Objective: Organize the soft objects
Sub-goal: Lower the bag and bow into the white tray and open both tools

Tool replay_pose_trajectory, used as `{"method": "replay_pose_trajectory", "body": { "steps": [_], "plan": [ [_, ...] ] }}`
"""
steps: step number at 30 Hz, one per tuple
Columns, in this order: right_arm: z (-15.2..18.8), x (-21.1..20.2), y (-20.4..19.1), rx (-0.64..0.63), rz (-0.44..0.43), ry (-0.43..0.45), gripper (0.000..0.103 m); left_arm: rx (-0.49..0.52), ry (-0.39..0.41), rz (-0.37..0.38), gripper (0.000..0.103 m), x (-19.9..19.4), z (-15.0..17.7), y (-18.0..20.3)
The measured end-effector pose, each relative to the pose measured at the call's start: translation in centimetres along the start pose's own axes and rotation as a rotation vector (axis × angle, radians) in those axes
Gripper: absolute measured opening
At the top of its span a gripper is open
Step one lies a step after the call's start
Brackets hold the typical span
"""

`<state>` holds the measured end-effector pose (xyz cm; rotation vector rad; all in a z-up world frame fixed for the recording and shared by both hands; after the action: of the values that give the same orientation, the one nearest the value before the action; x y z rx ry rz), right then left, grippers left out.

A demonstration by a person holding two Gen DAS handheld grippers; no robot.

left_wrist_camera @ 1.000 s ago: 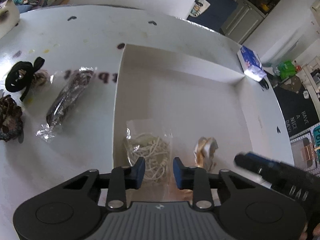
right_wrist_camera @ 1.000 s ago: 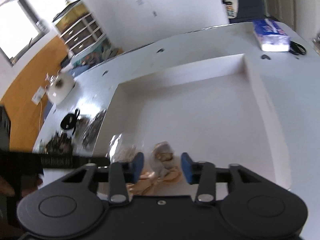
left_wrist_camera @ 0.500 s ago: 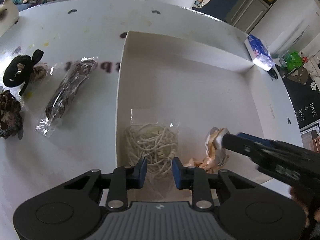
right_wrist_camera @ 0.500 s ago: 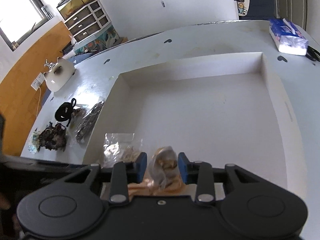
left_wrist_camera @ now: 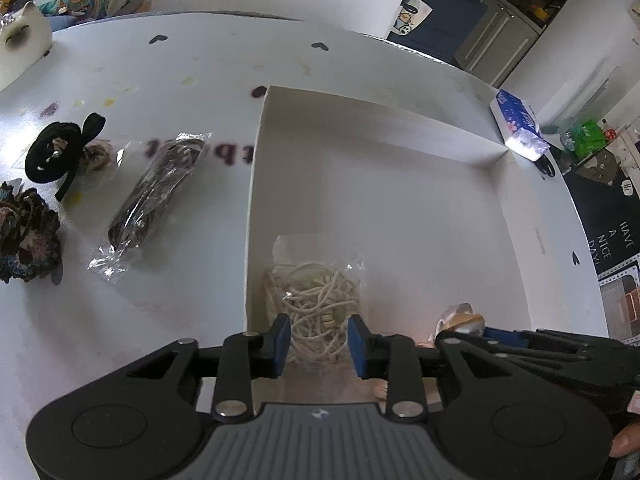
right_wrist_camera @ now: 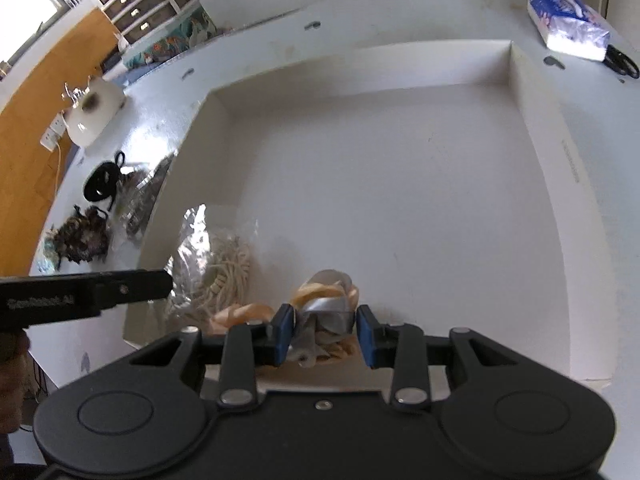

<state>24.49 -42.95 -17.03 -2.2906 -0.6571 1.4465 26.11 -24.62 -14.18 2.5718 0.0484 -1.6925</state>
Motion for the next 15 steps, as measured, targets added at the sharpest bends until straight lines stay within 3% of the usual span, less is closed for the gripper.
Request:
{"method": "replay_pose_trajectory", "body": {
  "steps": [6, 15],
  "plan": [
    [-0.9, -2.1, -0.9, -0.037, -0.009, 0.077, 0.041, 0.019, 0.032, 0.003, 0.048, -0.8, -0.1, 0.4],
    [-0.9, -5.5, -1.8, -0.144, 0.056, 0.167, 0.065, 0.018, 0.085, -0.015, 0.068, -2.3, 0.0, 0.2]
  ]
}}
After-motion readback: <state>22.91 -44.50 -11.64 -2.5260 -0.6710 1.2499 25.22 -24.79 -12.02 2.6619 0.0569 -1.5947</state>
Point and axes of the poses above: each gripper's, at about its wrist camera, not at the fingertips, and x roughly the way its jaws point, y to its right, z to its underside, the point moved 5 cm from there along x, roughly the way its jaws point, and after that the axes turned 13 degrees about -z, right-handed, at the moved point
